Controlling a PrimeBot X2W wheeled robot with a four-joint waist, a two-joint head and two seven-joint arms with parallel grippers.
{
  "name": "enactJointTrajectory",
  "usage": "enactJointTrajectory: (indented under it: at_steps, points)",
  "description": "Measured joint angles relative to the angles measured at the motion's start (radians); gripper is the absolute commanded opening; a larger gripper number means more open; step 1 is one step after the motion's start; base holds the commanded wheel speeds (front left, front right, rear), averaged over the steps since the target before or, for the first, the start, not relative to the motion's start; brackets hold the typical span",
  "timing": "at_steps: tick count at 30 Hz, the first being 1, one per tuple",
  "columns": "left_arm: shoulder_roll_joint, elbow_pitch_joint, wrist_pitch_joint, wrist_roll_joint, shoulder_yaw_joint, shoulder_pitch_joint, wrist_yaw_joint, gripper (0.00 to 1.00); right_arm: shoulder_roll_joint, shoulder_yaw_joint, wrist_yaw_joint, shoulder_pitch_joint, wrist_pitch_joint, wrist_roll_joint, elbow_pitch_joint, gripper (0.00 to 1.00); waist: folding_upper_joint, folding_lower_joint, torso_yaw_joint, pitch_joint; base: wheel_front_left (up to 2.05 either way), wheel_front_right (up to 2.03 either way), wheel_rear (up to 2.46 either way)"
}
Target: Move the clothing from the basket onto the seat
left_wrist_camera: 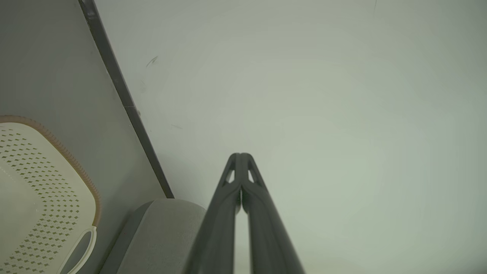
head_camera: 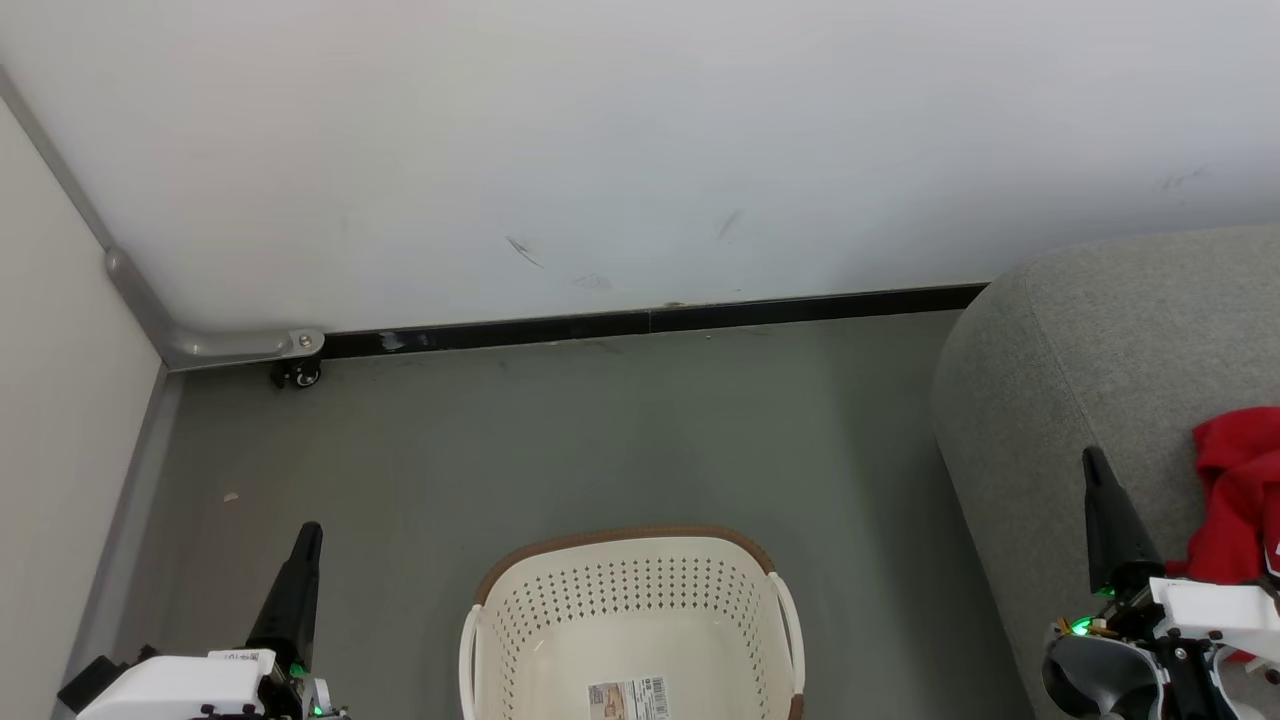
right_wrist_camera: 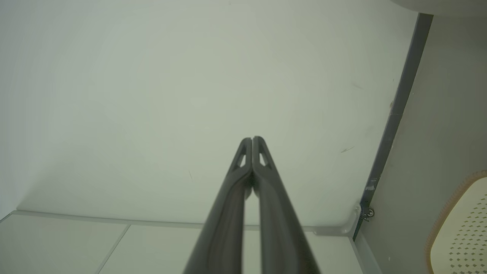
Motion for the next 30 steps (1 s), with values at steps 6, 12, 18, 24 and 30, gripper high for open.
enactJointTrajectory:
  at_steps: [6, 12, 18, 24, 30]
  points:
    - [0.000, 0.001, 0.000, 0.000, 0.000, -0.007, 0.000, 0.00, 0.000, -0.001, 0.000, 0.000, 0.002, 0.000, 0.000, 0.00, 0.0000, 0.0000, 0.000, 0.000, 0.00, 0.00, 0.00]
    - [0.000, 0.002, 0.001, 0.000, 0.001, -0.009, 0.000, 0.00, 0.000, -0.002, 0.000, 0.000, 0.002, 0.000, 0.000, 0.00, 0.0000, -0.0001, 0.000, 0.000, 0.00, 0.00, 0.00]
    - [0.000, 0.002, 0.001, 0.000, 0.001, -0.009, 0.000, 0.00, 0.000, -0.002, 0.000, 0.000, 0.002, 0.000, 0.000, 0.00, 0.0000, -0.0001, 0.000, 0.000, 0.00, 0.00, 0.00]
    - [-0.001, 0.002, 0.002, 0.000, 0.001, -0.009, 0.000, 0.00, 0.000, -0.003, 0.000, 0.000, 0.002, 0.000, 0.000, 0.00, 0.0000, -0.0001, 0.000, 0.000, 0.00, 0.00, 0.00]
    - [-0.001, 0.003, 0.004, 0.000, 0.002, -0.009, 0.000, 0.00, 0.000, -0.004, 0.000, 0.000, 0.002, 0.000, 0.000, 0.00, 0.0000, -0.0001, 0.000, 0.000, 0.00, 0.00, 0.00]
